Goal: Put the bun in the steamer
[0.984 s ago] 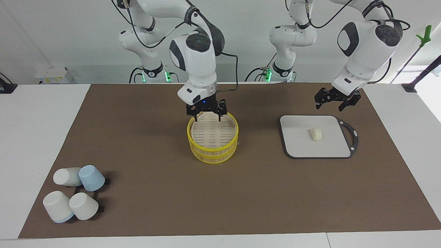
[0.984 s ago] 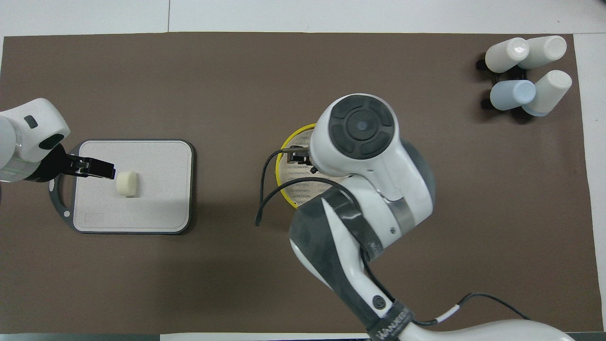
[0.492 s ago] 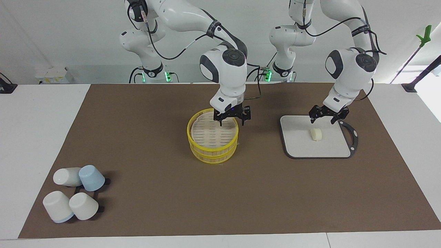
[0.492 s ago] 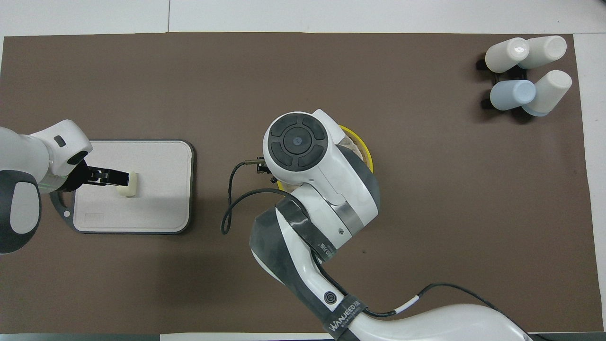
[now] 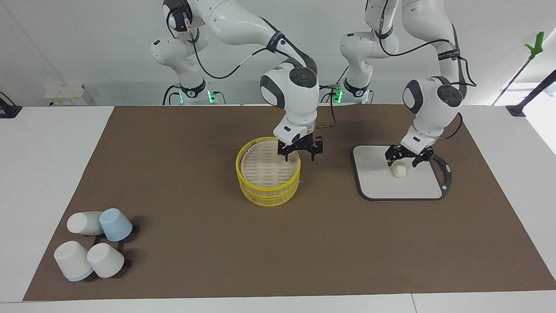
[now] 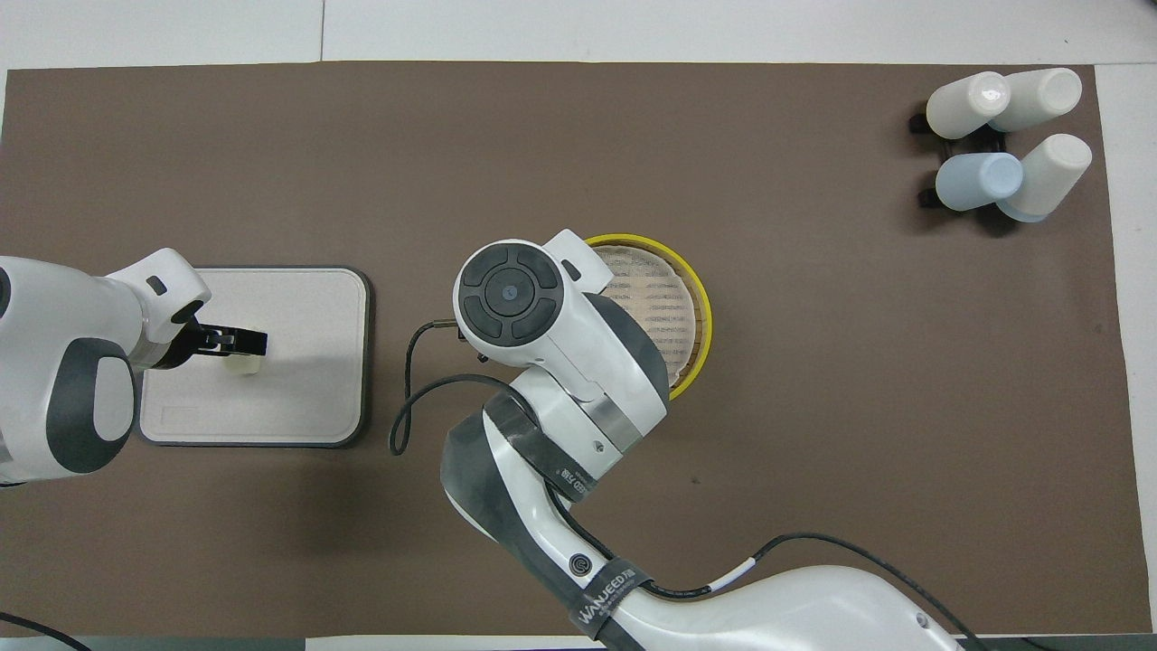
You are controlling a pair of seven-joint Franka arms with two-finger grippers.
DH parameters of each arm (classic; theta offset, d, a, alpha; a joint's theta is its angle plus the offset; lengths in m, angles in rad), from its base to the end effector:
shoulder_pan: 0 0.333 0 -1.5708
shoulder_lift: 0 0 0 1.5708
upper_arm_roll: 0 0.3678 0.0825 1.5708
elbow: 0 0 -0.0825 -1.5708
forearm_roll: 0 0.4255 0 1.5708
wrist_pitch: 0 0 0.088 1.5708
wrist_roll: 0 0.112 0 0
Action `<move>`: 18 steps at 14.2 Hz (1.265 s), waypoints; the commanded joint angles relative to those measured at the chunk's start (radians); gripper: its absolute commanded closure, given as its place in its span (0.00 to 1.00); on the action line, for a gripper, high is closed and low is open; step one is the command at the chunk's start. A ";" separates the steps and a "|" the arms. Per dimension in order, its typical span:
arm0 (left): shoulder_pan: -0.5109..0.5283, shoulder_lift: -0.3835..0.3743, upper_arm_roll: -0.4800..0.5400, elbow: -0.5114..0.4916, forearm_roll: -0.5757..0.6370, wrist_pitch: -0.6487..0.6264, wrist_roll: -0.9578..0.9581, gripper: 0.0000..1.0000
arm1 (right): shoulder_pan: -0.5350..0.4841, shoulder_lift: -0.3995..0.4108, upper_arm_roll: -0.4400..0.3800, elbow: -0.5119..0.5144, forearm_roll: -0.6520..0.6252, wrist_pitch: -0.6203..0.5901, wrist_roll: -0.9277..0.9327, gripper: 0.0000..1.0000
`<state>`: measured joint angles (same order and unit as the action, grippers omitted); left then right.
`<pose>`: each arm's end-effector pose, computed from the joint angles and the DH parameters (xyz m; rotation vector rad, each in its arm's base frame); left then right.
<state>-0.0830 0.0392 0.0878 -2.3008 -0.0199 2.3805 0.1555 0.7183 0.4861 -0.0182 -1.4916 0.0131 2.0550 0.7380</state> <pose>0.5524 0.0023 0.3523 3.1263 -0.2140 0.0649 0.5827 0.4950 0.4222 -3.0862 0.0635 -0.0864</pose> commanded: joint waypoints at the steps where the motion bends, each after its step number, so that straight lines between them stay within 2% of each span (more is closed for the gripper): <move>1: 0.009 0.010 -0.002 -0.049 0.021 0.084 0.004 0.00 | 0.007 0.011 -0.005 0.002 -0.010 0.013 0.030 0.70; 2: 0.008 0.014 -0.002 -0.049 0.021 0.088 0.001 0.00 | 0.007 0.011 -0.005 0.002 -0.012 0.011 0.037 1.00; 6: 0.008 0.030 -0.002 -0.051 0.021 0.104 -0.001 0.23 | 0.006 0.009 -0.005 0.011 -0.032 0.007 0.035 1.00; 7: 0.006 0.031 -0.002 -0.051 0.021 0.106 -0.001 0.33 | 0.004 0.009 -0.009 0.017 -0.033 -0.007 0.035 1.00; 11: 0.006 0.031 0.000 -0.049 0.020 0.098 -0.002 0.66 | -0.089 0.035 -0.020 0.232 -0.038 -0.154 -0.035 1.00; 14: 0.005 0.033 0.000 -0.026 0.020 0.068 -0.007 0.71 | -0.287 0.019 -0.006 0.269 -0.022 -0.188 -0.284 1.00; 17: -0.020 0.065 -0.003 0.156 0.020 -0.137 -0.106 0.71 | -0.397 -0.001 -0.005 0.269 -0.022 -0.225 -0.425 1.00; 18: -0.070 0.083 -0.003 0.225 0.020 -0.208 -0.172 0.71 | -0.416 -0.004 -0.011 0.269 -0.024 -0.251 -0.455 1.00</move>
<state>-0.0909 0.0715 0.0830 -2.2301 -0.0199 2.3155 0.0946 0.3241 0.4931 -0.0439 -1.2350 -0.0103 1.8572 0.3264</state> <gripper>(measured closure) 0.705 0.921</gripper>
